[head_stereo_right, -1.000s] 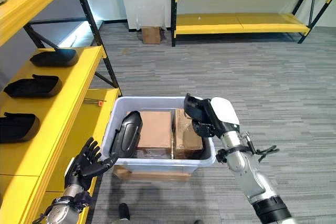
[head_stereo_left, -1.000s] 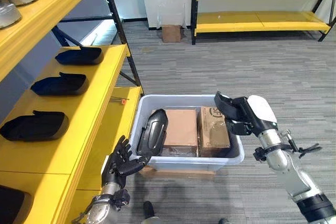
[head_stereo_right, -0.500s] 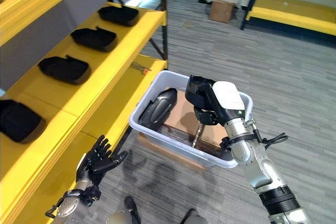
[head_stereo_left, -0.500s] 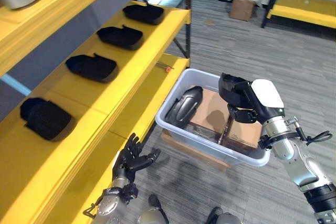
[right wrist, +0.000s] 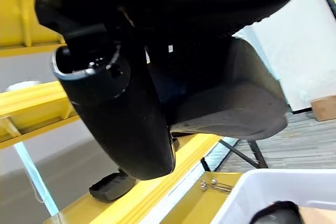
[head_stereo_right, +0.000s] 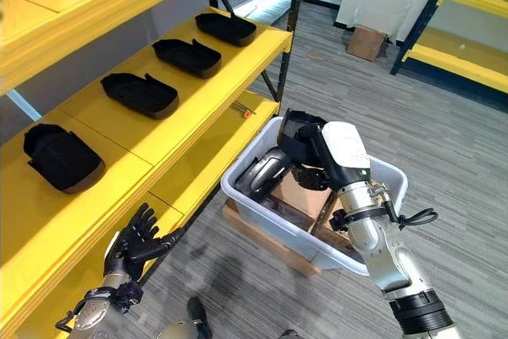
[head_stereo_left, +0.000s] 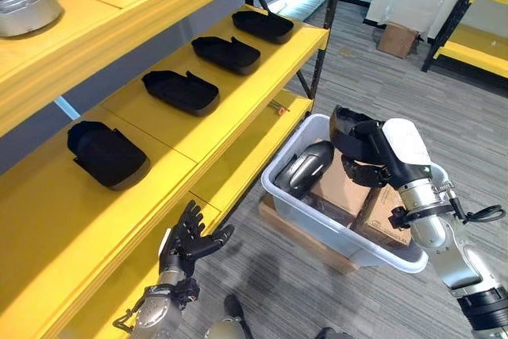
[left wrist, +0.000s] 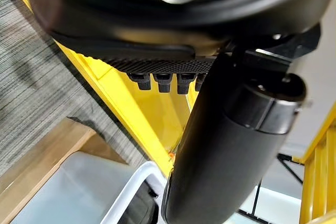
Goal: Move parts from the plastic box to the shelf.
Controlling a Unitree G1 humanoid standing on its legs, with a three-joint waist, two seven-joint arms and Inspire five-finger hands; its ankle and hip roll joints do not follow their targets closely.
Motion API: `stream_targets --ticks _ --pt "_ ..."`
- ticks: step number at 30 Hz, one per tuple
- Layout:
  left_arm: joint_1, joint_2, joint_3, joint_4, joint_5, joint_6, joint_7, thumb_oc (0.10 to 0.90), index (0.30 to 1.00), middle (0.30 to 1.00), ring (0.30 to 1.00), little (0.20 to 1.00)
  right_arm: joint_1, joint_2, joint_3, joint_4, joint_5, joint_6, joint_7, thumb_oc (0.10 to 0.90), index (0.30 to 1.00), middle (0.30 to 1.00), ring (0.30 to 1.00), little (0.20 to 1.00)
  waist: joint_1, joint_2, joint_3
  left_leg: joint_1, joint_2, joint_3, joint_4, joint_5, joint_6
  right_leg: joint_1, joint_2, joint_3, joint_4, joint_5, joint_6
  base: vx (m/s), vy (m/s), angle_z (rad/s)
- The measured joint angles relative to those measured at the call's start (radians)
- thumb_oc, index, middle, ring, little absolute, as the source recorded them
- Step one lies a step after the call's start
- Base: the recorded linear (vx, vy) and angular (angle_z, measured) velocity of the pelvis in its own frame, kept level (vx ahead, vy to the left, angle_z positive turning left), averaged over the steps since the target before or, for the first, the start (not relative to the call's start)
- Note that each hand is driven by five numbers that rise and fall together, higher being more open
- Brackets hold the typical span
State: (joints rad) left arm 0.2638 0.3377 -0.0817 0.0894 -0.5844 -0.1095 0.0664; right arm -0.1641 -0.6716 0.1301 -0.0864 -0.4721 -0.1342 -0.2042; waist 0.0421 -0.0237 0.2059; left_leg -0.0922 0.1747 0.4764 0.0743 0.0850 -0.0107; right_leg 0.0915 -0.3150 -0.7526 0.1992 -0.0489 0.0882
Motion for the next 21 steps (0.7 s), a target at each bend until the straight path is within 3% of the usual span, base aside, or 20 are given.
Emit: stream_targets --ticks 6,13,17,19,20,21 --pt "0.014 -0.001 0.010 -0.001 0.002 0.000 -0.008 0.900 1.000 1.000 1.000 1.000 0.007 -0.001 -0.003 -0.038 -0.040 0.003 0.003 0.400 0.300 0.300 0.300 0.300 0.020 -0.020 -0.018 -0.025 -0.055 -0.039 0.000 -0.036 0.022 0.026 -0.040 -0.036 -0.018 0.023 0.032 0.06 0.155 0.25" --pt "0.028 -0.002 0.016 -0.003 0.005 0.000 -0.012 0.900 1.000 1.000 1.000 1.000 0.004 0.000 -0.002 -0.071 -0.077 0.004 0.003 0.400 0.300 0.300 0.300 0.300 0.042 -0.041 -0.033 -0.050 -0.131 -0.108 0.005 -0.023 0.059 0.060 -0.093 -0.078 -0.014 0.048 0.040 0.07 0.169 0.44" --pt "0.032 0.001 0.018 -0.002 0.011 0.000 -0.012 0.900 1.000 1.000 1.000 1.000 0.005 0.005 0.008 -0.071 -0.078 0.005 0.009 0.400 0.300 0.300 0.300 0.300 0.055 -0.042 -0.033 -0.073 -0.171 -0.145 0.043 -0.079 0.091 0.081 -0.154 -0.105 0.067 0.062 0.042 0.10 0.222 0.58" --pt "0.031 0.000 0.015 -0.001 0.013 0.001 -0.013 0.900 1.000 1.000 1.000 1.000 0.009 0.005 0.015 -0.071 -0.079 0.002 0.021 0.400 0.300 0.300 0.300 0.300 0.041 -0.042 -0.033 -0.064 -0.196 -0.169 0.031 -0.076 0.118 0.054 -0.198 -0.034 0.176 0.099 0.028 0.07 0.169 0.74" --pt "0.029 0.006 0.007 0.002 0.013 0.001 -0.010 0.900 1.000 1.000 1.000 1.000 0.022 0.005 0.016 -0.071 -0.078 0.001 0.023 0.400 0.300 0.300 0.300 0.300 0.016 -0.032 -0.031 -0.042 -0.212 -0.226 -0.002 -0.054 0.140 0.001 -0.197 0.117 0.243 0.070 0.041 0.07 0.162 0.85" --pt "0.022 0.015 0.000 0.002 0.015 0.001 -0.008 0.900 1.000 1.000 1.000 1.000 0.027 0.003 0.016 -0.070 -0.079 -0.013 0.024 0.400 0.300 0.300 0.300 0.300 -0.006 -0.017 -0.025 -0.025 -0.209 -0.257 -0.052 -0.027 0.141 -0.055 -0.126 0.307 0.235 0.009 0.078 0.02 0.114 0.97"
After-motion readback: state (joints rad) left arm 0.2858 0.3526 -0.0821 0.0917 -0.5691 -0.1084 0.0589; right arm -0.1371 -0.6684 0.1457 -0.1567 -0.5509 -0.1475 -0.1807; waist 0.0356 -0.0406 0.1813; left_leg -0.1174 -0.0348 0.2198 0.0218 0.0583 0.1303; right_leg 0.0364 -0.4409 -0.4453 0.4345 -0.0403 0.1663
